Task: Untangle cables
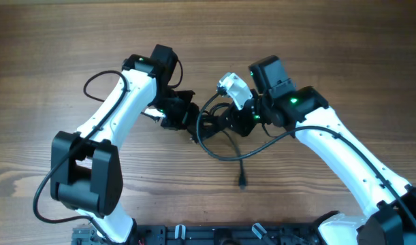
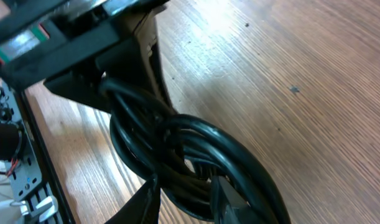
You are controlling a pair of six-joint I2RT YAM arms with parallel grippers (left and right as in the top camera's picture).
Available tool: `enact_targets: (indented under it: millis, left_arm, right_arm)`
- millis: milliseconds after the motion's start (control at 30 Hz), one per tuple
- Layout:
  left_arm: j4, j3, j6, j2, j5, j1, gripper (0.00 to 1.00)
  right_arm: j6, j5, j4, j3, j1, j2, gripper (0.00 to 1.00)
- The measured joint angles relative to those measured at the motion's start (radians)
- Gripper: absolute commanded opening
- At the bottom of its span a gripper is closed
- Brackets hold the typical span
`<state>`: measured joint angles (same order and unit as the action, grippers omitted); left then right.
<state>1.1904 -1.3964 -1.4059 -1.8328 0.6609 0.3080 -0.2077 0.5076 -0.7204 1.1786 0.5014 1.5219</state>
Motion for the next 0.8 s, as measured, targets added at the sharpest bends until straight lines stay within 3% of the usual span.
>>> enact_targets:
  millis: [167, 400, 533, 600, 733, 800]
  left_arm:
    - [-0.017, 0.001, 0.167, -0.001, 0.019, -0.014, 0.04]
    - [-0.035, 0.0, 0.349, -0.008, 0.003, 0.015, 0.04]
    - [-0.051, 0.0, 0.405, -0.007, 0.002, 0.051, 0.04]
    - [-0.073, 0.0, 0.399, -0.007, -0.009, 0.054, 0.04]
    - [-0.069, 0.0, 0.234, -0.005, -0.027, 0.05, 0.04]
    - [-0.072, 0.0, 0.127, -0.005, -0.043, 0.023, 0.05]
  right_arm:
    - [0.038, 0.008, 0.032, 0.0, 0.005, 0.023, 0.25]
    - [0.374, -0.048, 0.126, -0.011, 0.01, 0.05, 0.23]
    - [0.458, -0.035, 0.122, -0.013, -0.002, 0.071, 0.24]
    - [0.475, -0.032, 0.11, -0.013, -0.011, 0.069, 0.33]
    - [0.494, -0.048, 0.073, -0.013, -0.016, 0.013, 0.54]
    - [0.47, -0.053, 0.067, -0.013, -0.012, -0.078, 0.56]
